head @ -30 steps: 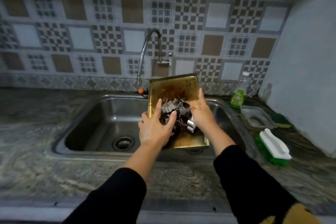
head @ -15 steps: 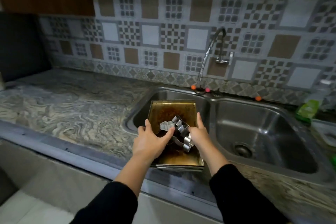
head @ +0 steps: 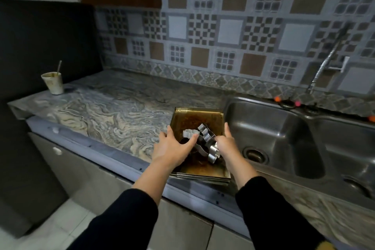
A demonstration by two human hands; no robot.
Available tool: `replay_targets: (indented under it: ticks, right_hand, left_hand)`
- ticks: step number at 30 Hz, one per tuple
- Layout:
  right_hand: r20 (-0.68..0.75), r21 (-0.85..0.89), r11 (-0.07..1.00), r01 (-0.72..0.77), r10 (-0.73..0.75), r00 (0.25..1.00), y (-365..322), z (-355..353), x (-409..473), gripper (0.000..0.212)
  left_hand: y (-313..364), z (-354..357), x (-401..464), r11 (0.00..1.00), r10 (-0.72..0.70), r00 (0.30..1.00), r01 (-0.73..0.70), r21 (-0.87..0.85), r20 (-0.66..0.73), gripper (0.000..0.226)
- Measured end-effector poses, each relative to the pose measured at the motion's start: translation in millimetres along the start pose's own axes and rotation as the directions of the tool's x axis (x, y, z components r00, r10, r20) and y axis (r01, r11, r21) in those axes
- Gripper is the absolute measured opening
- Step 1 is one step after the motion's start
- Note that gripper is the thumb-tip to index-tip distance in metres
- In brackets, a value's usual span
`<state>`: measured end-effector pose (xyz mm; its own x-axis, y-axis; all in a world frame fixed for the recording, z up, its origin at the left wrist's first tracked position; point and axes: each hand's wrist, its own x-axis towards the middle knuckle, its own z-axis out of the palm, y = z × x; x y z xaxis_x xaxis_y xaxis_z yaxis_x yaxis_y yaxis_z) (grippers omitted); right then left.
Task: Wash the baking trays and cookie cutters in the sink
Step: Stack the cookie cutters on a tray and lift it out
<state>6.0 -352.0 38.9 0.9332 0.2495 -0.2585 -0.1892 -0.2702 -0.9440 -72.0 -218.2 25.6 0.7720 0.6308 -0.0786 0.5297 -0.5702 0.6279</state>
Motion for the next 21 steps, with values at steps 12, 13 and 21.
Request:
replay_targets:
  ticks: [12, 13, 21]
  right_hand:
    - [-0.032, 0.058, 0.998, 0.003, -0.001, 0.999, -38, 51, 128, 0.073]
    - [-0.037, 0.064, 0.998, 0.014, -0.012, 0.999, -43, 51, 142, 0.073]
    - [-0.079, 0.079, 0.997, 0.015, -0.009, 0.997, -61, 51, 269, 0.071]
  left_hand:
    - [-1, -12, 154, 0.994, 0.053, 0.999, -0.051, -0.101, 0.009, 0.095]
    - [4, -12, 168, 0.993, 0.059, 0.998, -0.058, -0.106, 0.009, 0.092]
    - [42, -2, 279, 0.971, 0.117, 0.989, -0.095, -0.221, 0.088, 0.085]
